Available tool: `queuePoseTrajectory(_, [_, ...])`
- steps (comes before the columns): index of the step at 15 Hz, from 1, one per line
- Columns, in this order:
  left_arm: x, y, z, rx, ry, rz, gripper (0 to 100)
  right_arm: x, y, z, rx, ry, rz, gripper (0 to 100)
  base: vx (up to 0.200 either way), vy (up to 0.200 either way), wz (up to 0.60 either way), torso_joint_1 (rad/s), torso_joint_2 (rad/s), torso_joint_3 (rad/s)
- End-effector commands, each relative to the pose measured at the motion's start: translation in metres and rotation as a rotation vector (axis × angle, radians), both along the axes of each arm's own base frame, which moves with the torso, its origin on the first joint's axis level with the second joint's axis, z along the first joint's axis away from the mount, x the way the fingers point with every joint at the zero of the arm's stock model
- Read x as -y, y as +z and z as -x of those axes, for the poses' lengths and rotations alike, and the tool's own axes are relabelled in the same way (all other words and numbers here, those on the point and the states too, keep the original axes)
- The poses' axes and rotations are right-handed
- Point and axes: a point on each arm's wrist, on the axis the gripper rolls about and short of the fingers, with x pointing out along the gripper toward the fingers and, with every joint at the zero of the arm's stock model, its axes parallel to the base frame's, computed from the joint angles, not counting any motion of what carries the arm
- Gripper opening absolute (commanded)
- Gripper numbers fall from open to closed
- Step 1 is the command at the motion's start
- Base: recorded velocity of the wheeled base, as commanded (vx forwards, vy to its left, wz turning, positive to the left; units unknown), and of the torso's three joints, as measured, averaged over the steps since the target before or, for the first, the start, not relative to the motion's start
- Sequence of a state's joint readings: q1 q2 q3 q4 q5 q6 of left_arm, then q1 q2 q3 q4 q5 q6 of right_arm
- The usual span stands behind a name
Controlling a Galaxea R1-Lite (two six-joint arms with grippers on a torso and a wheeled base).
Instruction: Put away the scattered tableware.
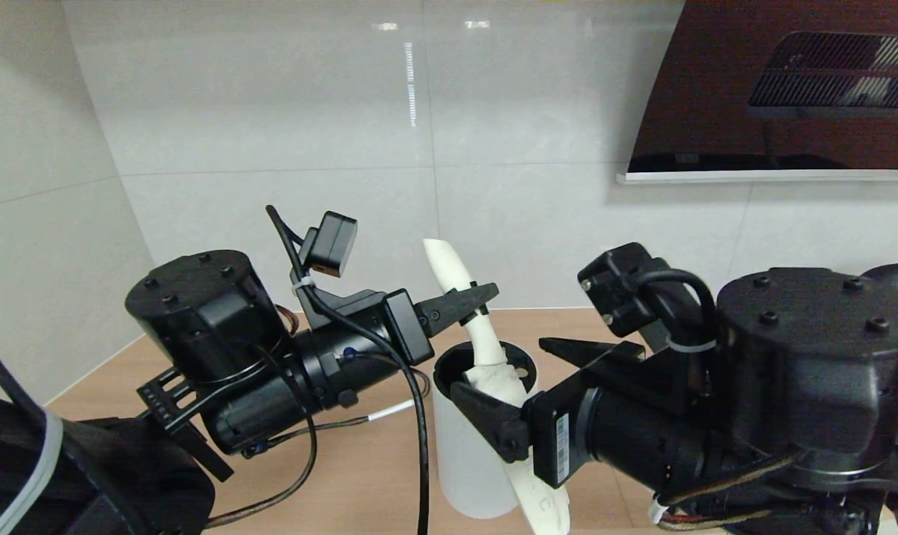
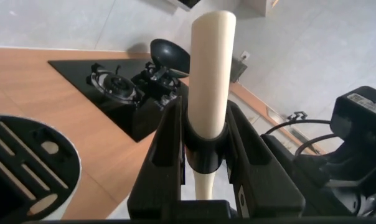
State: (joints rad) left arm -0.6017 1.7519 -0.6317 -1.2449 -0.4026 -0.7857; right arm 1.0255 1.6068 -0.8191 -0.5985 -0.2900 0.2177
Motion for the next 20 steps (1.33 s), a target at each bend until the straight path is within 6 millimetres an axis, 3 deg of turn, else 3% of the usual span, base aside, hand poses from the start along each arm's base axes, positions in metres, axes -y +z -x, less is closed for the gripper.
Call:
queuePoseTrajectory(1, [-0.016,0.030,-0.004,0.048,0.062,0.033,0,0.021,0.020,-0.007,0.038,-0.056,-0.058,100,0.000,0.000,0.00,0.000,0.00,0.000])
queuePoseTrajectory(4, [-0.048,0.084,-0.018,0.100,0.257,-0.001,0,0.056,0.045,-0.018,0.096,-0.164,-0.124,100,0.000,0.000,0.00,0.000,0.00,0.000])
queuePoseTrajectory(5, [-0.050,0.089,-0.021,0.108,0.290,-0.013,0,0.059,0.047,-0.019,0.103,-0.173,-0.131,100,0.000,0.000,0.00,0.000,0.00,0.000])
queuePoseTrajectory(6, [-0.052,0.113,-0.028,0.142,0.409,-0.071,0,0.069,0.054,-0.021,0.120,-0.207,-0.149,100,0.000,0.000,0.00,0.000,0.00,0.000])
queuePoseTrajectory(8, [-0.052,0.124,-0.025,0.135,0.521,-0.168,0,0.074,0.055,-0.024,0.129,-0.230,-0.144,100,0.000,0.000,0.00,0.000,0.00,0.000])
queuePoseTrajectory(12, [-0.023,0.104,-0.028,0.136,0.732,-0.303,0,0.076,0.052,-0.030,0.125,-0.252,-0.131,100,0.000,0.000,0.00,0.000,0.00,0.000])
queuePoseTrajectory(15, [0.004,0.090,-0.019,0.218,0.734,-0.366,0,0.072,0.045,-0.034,0.108,-0.250,-0.108,100,0.000,0.000,0.00,0.000,0.00,0.000])
queuePoseTrajectory(17, [0.020,0.071,-0.011,0.282,0.758,-0.468,0,0.069,0.040,-0.035,0.096,-0.247,-0.094,100,0.000,0.000,0.00,0.000,0.00,0.000])
queuePoseTrajectory(20, [0.032,0.057,-0.022,0.316,0.827,-0.479,0,0.069,0.039,-0.035,0.094,-0.247,-0.094,100,0.000,0.000,0.00,0.000,0.00,0.000])
